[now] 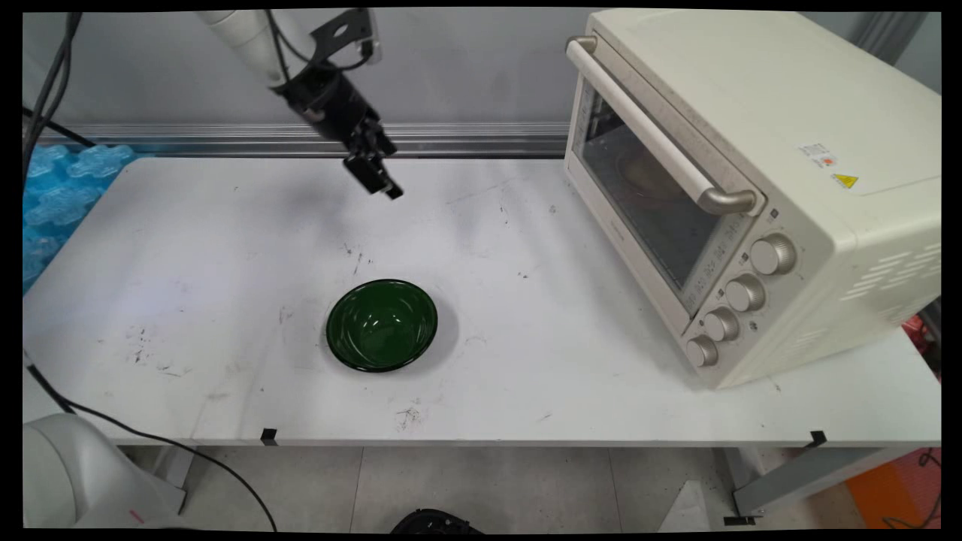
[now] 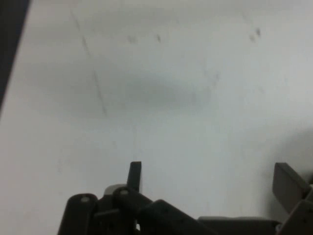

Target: Open the oven

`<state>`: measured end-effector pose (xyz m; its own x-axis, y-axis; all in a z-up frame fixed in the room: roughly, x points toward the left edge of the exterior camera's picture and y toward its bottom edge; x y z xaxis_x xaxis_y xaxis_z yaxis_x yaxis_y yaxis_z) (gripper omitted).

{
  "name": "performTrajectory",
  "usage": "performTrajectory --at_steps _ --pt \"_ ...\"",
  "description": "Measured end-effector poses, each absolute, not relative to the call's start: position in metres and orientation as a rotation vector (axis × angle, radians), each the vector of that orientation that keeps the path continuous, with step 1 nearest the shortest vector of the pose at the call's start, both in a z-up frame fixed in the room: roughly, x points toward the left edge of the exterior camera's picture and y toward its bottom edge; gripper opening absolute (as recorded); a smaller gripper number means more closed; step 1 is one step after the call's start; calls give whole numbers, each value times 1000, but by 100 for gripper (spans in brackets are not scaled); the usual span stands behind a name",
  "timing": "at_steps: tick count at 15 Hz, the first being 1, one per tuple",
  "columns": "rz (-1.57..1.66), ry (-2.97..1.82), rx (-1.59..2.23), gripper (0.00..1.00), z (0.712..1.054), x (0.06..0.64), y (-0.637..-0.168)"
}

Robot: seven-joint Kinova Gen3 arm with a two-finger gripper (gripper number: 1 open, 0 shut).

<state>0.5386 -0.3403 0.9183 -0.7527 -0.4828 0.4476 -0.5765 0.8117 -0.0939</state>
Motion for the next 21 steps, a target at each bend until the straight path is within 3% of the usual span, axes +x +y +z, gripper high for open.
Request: performTrajectory --at_steps 17,18,21 --pt "448 -2444 715 100 964 488 -396" --pt "454 -2440 707 0 966 485 -397" --pt "470 -2425 683 0 972 476 -402"
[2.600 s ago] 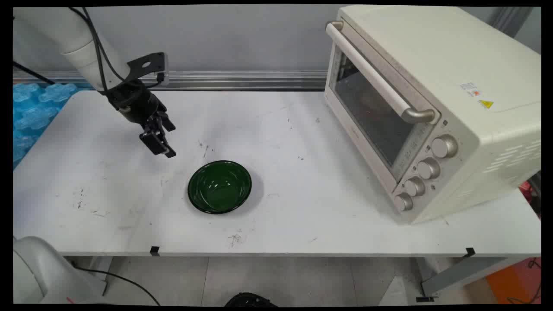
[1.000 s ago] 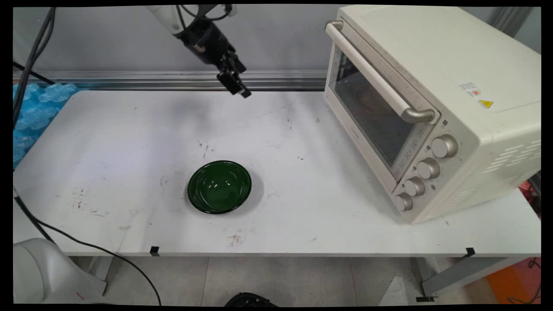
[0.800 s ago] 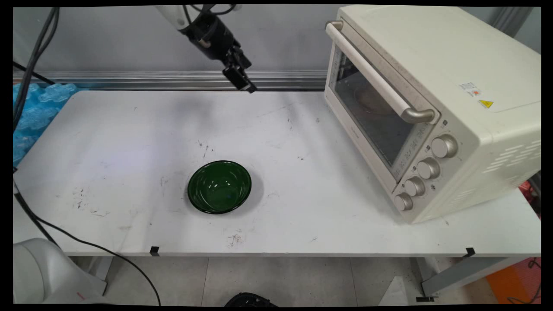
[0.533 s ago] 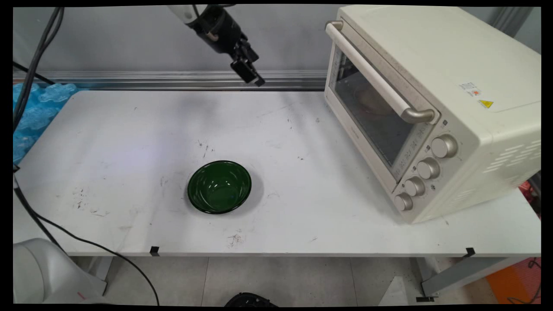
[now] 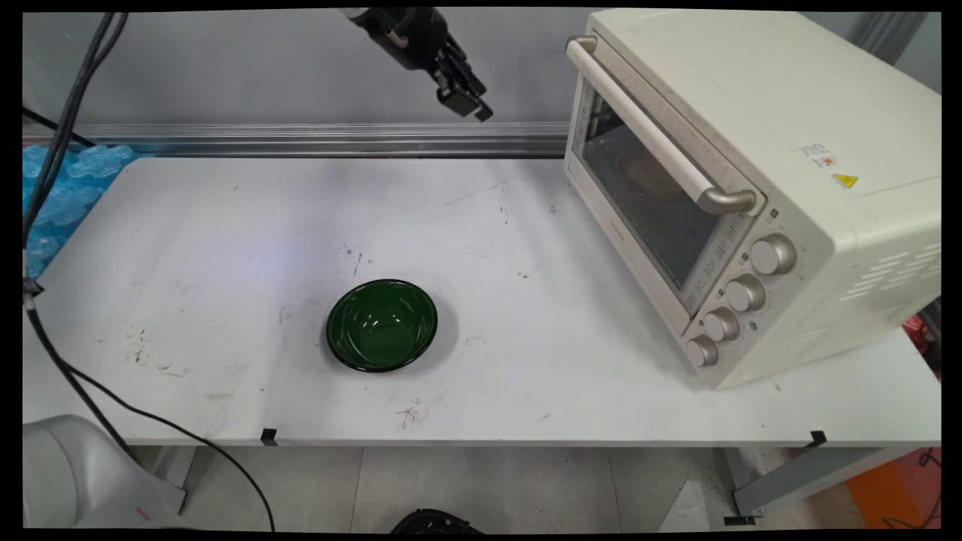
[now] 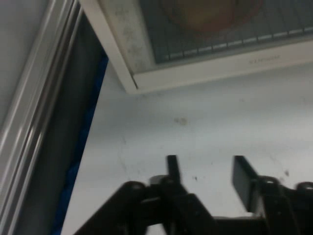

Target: Open the oven

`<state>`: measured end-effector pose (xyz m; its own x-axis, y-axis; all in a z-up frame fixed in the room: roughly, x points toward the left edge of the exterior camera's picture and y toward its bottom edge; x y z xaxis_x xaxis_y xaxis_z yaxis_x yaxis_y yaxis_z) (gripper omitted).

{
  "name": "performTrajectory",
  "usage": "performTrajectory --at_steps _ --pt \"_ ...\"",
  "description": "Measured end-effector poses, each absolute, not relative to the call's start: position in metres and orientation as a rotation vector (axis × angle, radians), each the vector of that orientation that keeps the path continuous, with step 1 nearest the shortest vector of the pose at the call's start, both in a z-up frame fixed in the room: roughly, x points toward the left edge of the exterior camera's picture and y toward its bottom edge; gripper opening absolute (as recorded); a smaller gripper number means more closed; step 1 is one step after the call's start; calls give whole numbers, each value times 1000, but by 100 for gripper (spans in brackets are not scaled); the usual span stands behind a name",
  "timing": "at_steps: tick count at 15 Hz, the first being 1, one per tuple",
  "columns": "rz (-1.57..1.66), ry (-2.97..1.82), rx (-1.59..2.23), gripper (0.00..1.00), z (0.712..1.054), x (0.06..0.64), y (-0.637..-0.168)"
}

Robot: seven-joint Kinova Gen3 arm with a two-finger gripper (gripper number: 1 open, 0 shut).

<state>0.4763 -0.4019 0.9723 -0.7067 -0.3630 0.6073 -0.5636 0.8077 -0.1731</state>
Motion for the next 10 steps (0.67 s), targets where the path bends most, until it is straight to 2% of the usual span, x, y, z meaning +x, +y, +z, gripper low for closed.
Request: performTrajectory --at_steps 10 --pt "492 -2373 650 0 992 445 -416"
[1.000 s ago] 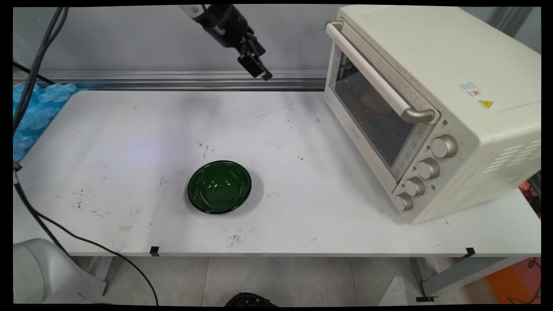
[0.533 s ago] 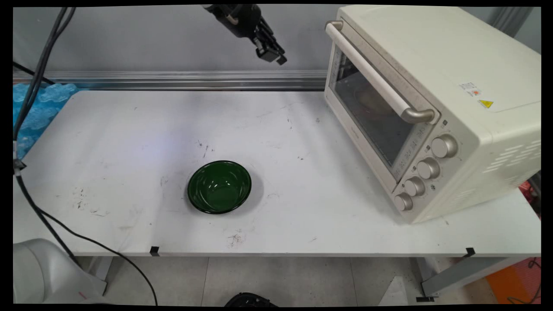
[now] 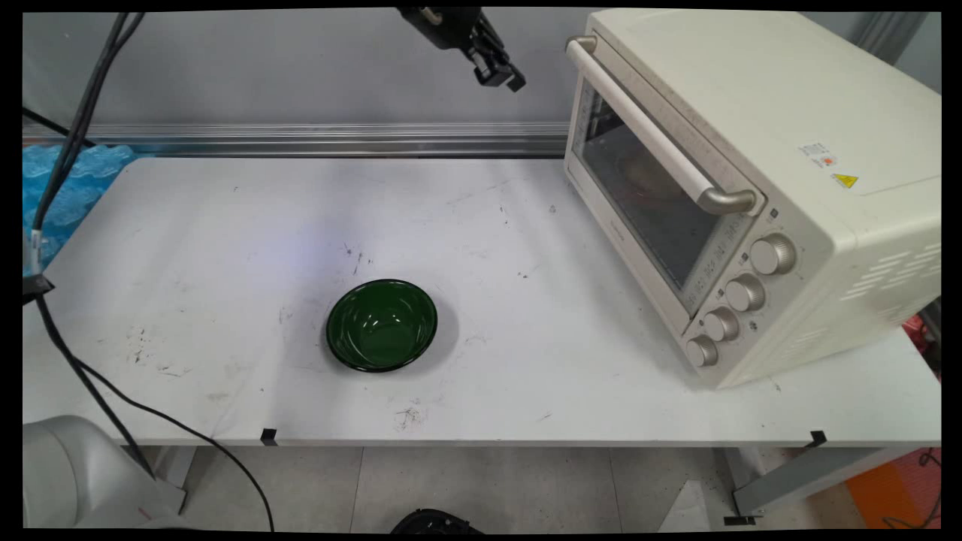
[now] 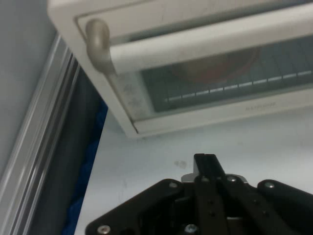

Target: Open the oven

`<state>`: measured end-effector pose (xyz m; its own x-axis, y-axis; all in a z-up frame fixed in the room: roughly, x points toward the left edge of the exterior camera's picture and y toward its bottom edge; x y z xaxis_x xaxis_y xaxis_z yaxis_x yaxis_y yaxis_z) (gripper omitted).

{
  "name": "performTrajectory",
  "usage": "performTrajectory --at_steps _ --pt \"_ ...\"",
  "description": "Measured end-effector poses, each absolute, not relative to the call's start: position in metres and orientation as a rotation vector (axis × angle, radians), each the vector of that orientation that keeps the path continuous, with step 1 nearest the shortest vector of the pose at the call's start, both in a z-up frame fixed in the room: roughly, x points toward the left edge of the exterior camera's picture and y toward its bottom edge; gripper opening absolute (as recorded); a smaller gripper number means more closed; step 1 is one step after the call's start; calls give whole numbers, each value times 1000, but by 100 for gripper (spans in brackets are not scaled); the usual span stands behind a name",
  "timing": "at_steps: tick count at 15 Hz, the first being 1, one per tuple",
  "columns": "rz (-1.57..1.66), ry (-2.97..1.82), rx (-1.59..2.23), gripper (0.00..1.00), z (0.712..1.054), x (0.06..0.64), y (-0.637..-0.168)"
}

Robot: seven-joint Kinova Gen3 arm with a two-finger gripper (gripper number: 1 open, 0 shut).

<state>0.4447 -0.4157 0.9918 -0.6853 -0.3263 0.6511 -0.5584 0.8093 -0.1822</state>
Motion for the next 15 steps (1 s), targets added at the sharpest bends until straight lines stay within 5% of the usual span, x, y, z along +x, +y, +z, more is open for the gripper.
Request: performTrajectory --at_steps 15 --pt "502 -2258 611 0 1015 395 -447"
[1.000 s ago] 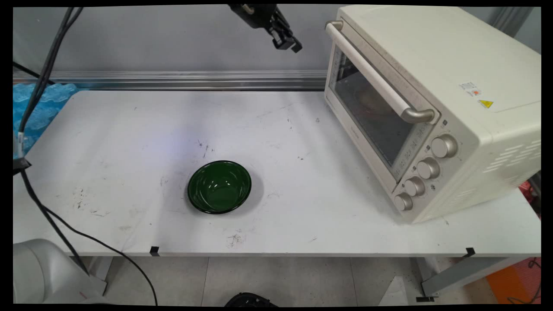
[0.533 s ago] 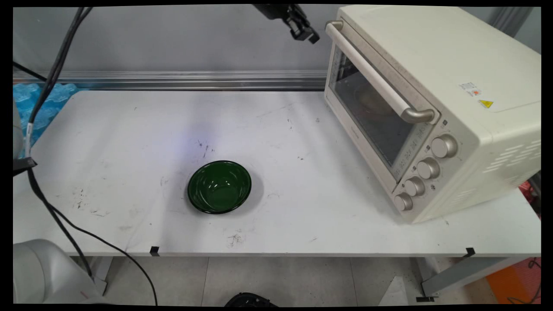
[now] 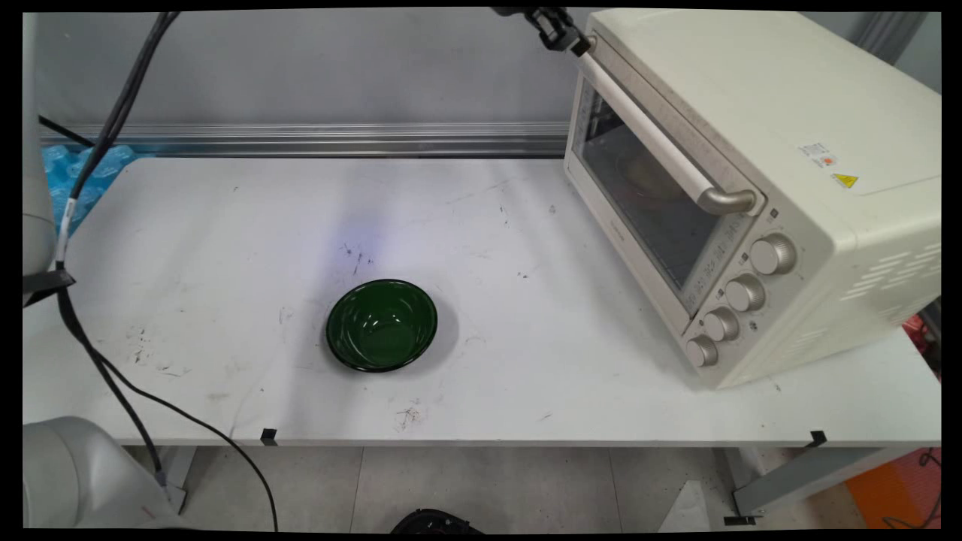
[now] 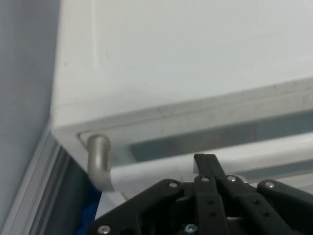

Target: Open the oven

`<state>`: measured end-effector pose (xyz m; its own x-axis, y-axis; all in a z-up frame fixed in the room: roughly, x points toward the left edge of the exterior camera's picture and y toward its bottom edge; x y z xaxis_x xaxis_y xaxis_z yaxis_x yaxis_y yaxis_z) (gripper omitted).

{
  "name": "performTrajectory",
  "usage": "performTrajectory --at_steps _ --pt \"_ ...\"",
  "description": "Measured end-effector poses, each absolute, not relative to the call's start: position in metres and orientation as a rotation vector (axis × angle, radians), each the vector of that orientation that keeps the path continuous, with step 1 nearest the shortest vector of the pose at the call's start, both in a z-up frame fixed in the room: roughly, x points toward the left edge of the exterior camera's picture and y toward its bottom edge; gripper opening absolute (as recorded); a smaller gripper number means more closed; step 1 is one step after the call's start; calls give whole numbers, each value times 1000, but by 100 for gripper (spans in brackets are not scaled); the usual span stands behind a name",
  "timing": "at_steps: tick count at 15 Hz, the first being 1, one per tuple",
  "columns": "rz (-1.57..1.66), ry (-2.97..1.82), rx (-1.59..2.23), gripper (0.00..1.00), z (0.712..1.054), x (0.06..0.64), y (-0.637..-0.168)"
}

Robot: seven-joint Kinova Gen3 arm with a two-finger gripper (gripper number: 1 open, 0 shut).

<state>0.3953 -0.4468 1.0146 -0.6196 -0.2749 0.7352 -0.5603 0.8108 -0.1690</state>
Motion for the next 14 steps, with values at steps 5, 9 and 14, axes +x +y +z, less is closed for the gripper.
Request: performTrajectory --at_steps 5,9,14 --pt "482 -2228 614 0 1016 378 -454" --pt "462 -2203 640 0 1012 368 -458" --pt "414 -2176 676 0 1003 356 -460"
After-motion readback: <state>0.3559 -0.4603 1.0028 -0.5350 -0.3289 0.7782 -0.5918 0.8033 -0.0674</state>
